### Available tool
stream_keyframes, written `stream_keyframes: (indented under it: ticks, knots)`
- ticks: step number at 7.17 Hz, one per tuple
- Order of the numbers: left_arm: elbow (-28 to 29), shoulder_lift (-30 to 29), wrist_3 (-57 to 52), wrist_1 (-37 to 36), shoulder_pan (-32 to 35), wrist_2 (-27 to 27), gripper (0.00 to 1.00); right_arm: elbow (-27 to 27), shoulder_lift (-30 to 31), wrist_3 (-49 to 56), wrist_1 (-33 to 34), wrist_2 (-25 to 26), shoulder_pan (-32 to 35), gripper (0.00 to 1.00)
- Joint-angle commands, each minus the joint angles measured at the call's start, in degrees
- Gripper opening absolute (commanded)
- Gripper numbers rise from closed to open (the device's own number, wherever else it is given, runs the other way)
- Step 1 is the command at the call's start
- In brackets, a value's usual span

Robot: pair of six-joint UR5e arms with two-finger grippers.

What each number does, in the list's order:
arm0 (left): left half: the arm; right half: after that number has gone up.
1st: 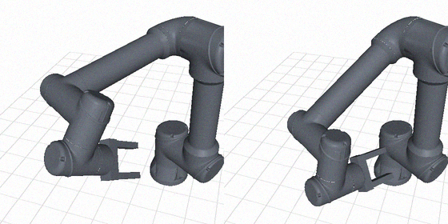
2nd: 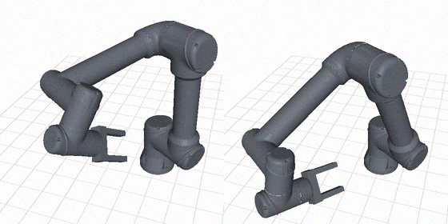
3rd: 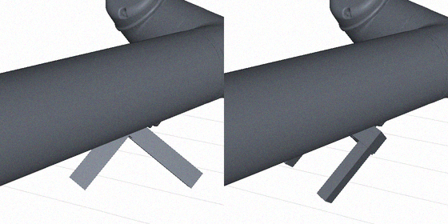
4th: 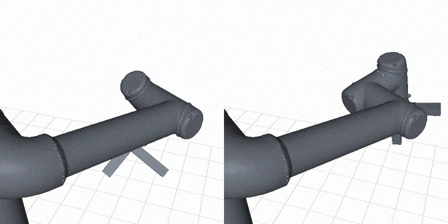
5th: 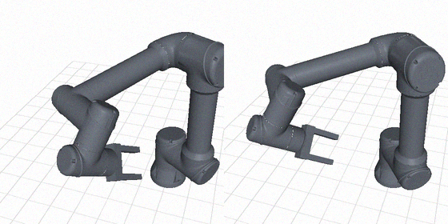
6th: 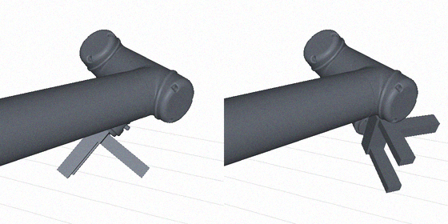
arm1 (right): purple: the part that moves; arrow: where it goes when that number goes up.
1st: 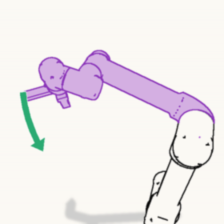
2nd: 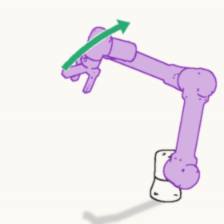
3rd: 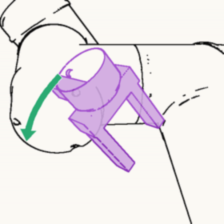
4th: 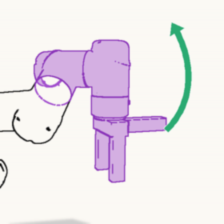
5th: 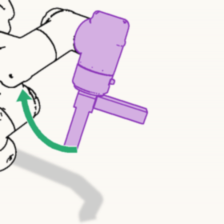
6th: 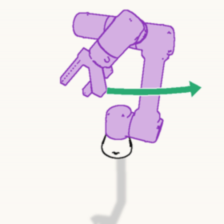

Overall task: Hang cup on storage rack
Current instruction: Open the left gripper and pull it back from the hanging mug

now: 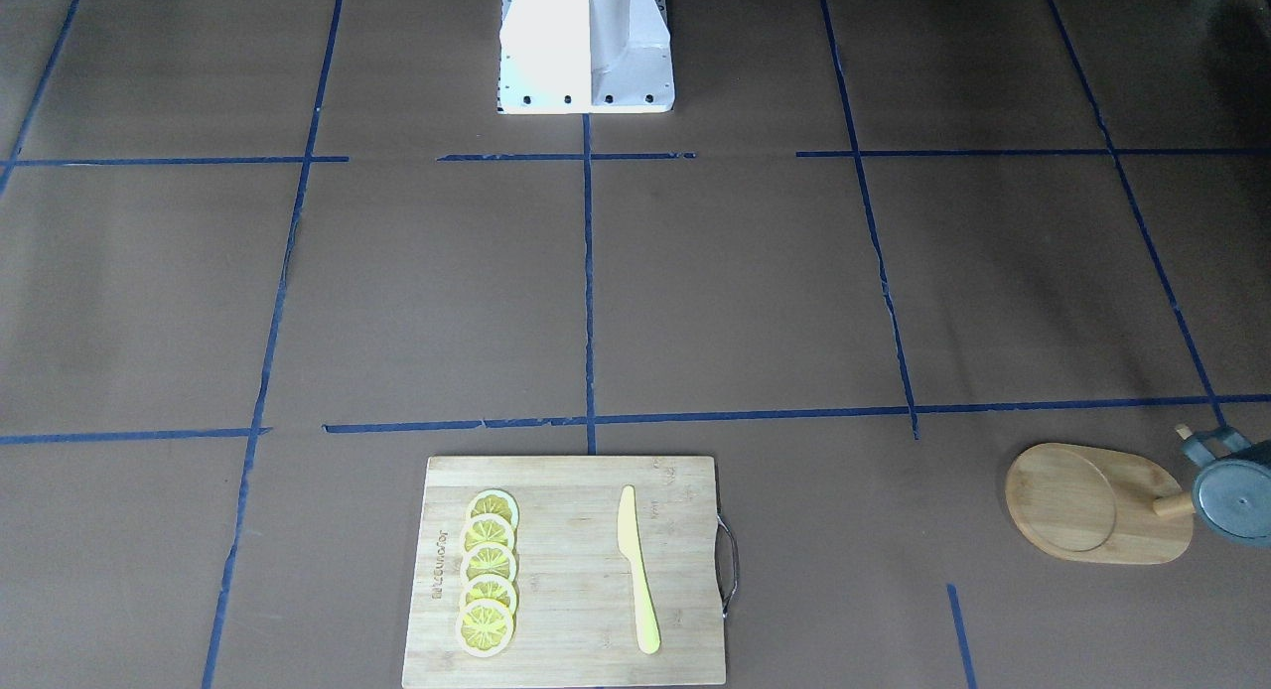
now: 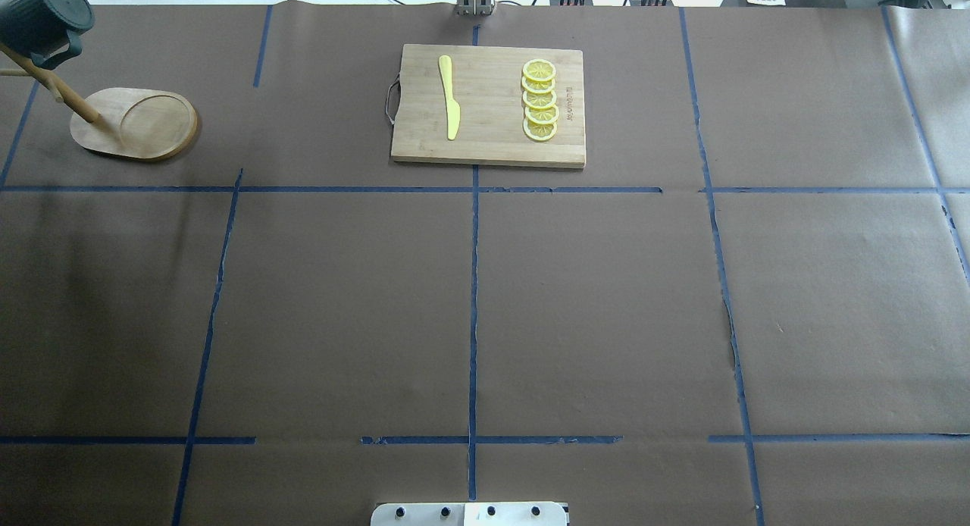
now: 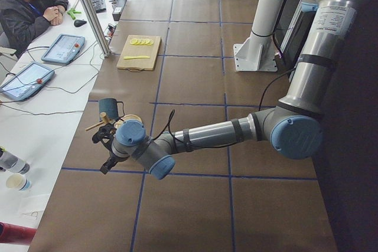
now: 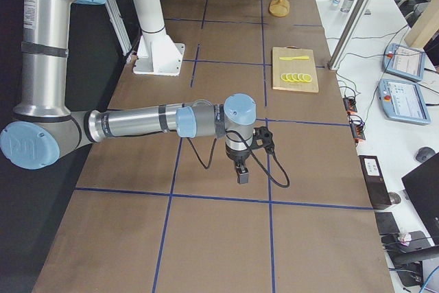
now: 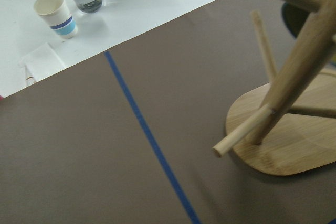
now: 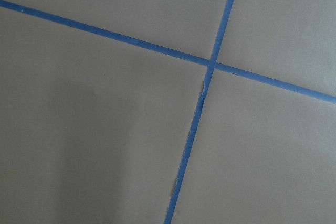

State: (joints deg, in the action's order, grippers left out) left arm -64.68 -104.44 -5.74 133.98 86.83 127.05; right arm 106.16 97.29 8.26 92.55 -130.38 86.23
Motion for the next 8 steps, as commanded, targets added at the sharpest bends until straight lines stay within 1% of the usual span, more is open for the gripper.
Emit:
stream_keyframes:
  ticks: [1, 2, 3, 4, 5, 8]
  knots:
    - [-12.4, 2.6, -6.2, -30.7, 2.6, -4.3, 1.00, -0.3, 0.0, 0.1, 0.0, -0.1, 0.0, 1.00]
    - [-16.3, 4.5, -4.2, -39.8, 3.0, -3.1, 1.00, -0.6, -0.1, 0.1, 0.0, -0.1, 0.0, 1.00]
    - [-18.4, 8.1, 0.9, -41.3, 3.0, 2.5, 1.00, -0.6, -0.1, 0.0, 0.0, -0.1, 0.0, 1.00]
    - [-21.8, 11.5, 8.1, -41.2, 3.0, 5.8, 1.00, -0.6, 0.0, -0.1, 0.0, 0.0, 0.0, 1.00]
    - [-26.6, 15.0, 10.6, -41.3, 2.8, 5.5, 1.00, -0.6, 0.0, -0.3, 0.0, -0.1, 0.0, 1.00]
    - [-27.2, 15.7, 10.5, -41.0, 2.8, 7.1, 1.00, -0.6, 0.0, -0.6, 0.1, -0.1, 0.0, 1.00]
